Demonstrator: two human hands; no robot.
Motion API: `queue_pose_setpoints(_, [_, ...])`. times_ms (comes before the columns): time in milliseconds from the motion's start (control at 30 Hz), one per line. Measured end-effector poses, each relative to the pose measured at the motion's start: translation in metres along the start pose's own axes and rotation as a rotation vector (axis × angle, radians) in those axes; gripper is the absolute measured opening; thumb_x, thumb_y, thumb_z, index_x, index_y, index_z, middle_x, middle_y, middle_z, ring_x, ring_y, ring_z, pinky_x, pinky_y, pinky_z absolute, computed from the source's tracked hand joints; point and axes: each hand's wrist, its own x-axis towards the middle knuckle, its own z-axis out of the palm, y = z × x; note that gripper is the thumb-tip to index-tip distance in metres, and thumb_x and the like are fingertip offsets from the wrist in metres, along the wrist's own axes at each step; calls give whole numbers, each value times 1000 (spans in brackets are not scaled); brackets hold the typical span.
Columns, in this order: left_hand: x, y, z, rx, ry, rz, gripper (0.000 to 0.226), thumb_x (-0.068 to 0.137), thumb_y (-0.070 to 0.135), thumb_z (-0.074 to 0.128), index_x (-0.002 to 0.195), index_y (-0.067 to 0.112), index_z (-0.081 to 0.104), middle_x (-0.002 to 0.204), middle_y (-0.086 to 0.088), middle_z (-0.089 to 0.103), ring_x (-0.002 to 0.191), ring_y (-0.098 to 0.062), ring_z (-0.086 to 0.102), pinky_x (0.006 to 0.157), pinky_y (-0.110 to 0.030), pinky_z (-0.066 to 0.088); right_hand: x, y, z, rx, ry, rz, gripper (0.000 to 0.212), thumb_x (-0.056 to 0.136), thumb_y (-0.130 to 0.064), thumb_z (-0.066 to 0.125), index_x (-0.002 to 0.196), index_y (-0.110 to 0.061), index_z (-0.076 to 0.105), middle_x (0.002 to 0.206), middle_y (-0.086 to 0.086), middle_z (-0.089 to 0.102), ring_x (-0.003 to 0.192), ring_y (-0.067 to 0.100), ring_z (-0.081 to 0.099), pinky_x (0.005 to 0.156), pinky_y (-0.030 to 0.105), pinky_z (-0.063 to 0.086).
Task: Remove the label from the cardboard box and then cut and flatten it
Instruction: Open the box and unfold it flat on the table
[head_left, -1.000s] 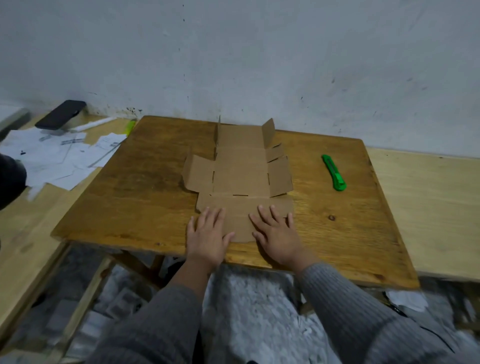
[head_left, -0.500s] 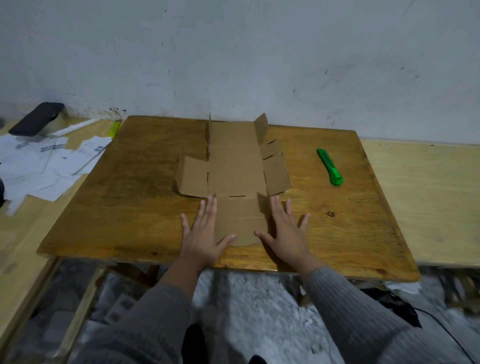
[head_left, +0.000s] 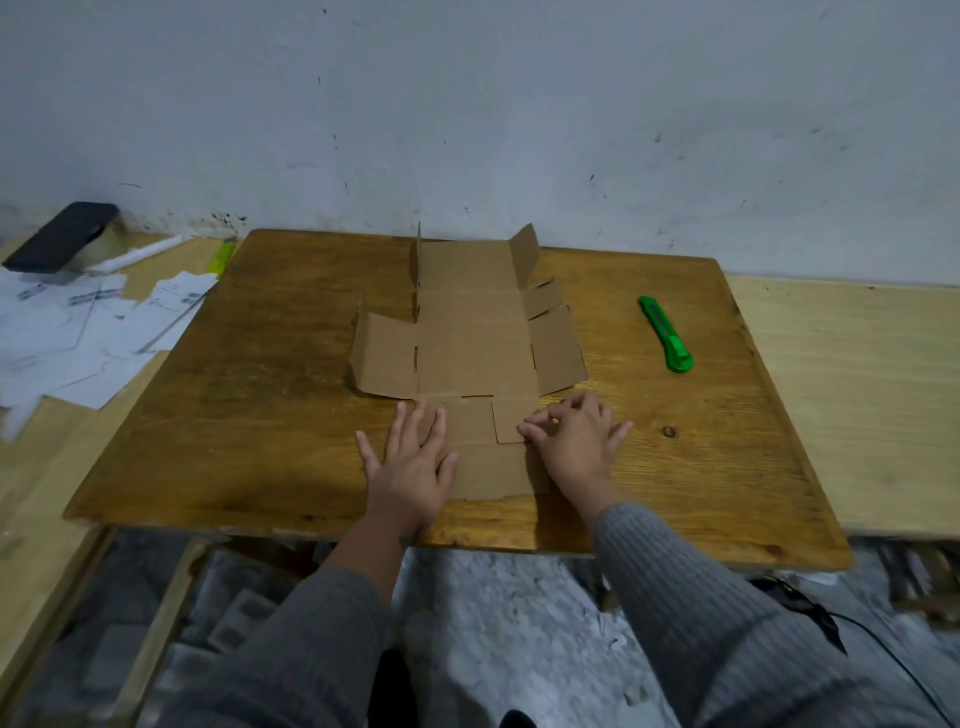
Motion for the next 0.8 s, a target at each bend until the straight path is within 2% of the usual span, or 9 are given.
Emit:
queue_pose_setpoints(67, [0, 2, 0, 17, 9, -97, 67, 96, 59, 21, 153, 33, -4, 161, -3, -9, 147, -23, -17, 109, -62, -15, 1, 0, 3, 47, 31, 44, 41, 73, -48, 72, 107, -30, 57, 130, -1, 41, 133, 23, 28, 112, 63, -4])
queue_pose_setpoints(133, [2, 2, -3, 14, -1, -220, 77, 89, 72, 18, 151, 36, -12, 159, -9, -15, 145, -30, -20, 108, -64, -15, 4, 3, 2, 97, 46, 96, 76, 68, -51, 76, 129, -22, 40, 142, 2, 36, 141, 23, 21, 112, 63, -8])
queue_pose_setpoints(200, [3, 2, -7, 4, -21, -283, 88, 82, 81, 17, 148, 36, -21, 157, -13, -25, 143, -33, -24, 107, -65, -15, 8, 8, -2, 68, -23, 146, 111, 66, -60, 73, 147, -14, 13, 158, 5, 14, 147, 22, 0, 108, 62, -13])
queue_pose_setpoints(267, [3, -1, -10, -38, -11, -318, 107, 75, 87, 21, 147, 25, -28, 155, -14, -29, 143, -32, -25, 107, -65, -14, 12, 12, -5, -20, -120, 148, 126, 66, -70, 65, 149, -13, -10, 160, 3, -8, 145, 22, -16, 107, 63, -15])
queue_pose_setpoints(367, [13, -10, -19, -118, -26, -395, 142, 56, 97, 36, 142, 7, -35, 154, -9, -32, 144, -24, -26, 107, -64, -17, 19, 14, -7, -110, -204, 54, 125, 67, -77, 55, 148, -14, -16, 157, 2, -20, 143, 24, -23, 104, 65, -16])
queue_pose_setpoints(467, [23, -13, -26, -133, -37, -376, 153, 48, 96, 47, 138, 9, -40, 155, -7, -31, 144, -22, -25, 107, -63, -19, 22, 15, -6, -153, -228, -93, 111, 76, -72, 51, 150, -15, -10, 157, 0, -23, 142, 25, -25, 104, 65, -17])
queue_pose_setpoints(567, [24, -11, -24, -161, 51, -185, 142, 59, 87, 54, 137, 20, -43, 156, -1, -28, 145, -19, -21, 106, -60, -19, 19, 15, -3, -157, -218, -236, 96, 86, -61, 47, 150, -18, -11, 157, -3, -21, 143, 21, -23, 106, 63, -15])
queue_pose_setpoints(667, [31, -14, -22, -8, 40, 52, 116, 73, 85, 37, 139, 27, -39, 151, 7, -36, 141, -17, -29, 108, -61, -17, 20, 16, 0, -218, -228, -367, 85, 93, -52, 40, 148, -21, -16, 156, -5, -21, 142, 17, -22, 109, 59, -13])
queue_pose_setpoints(800, [47, -19, -25, 168, -72, 217, 100, 81, 81, 24, 146, 25, -28, 152, 8, -35, 141, -15, -30, 111, -60, -16, 28, 15, -3, -369, -273, -528, 73, 97, -49, 30, 147, -21, -15, 151, -5, -27, 140, 15, -25, 113, 57, -11])
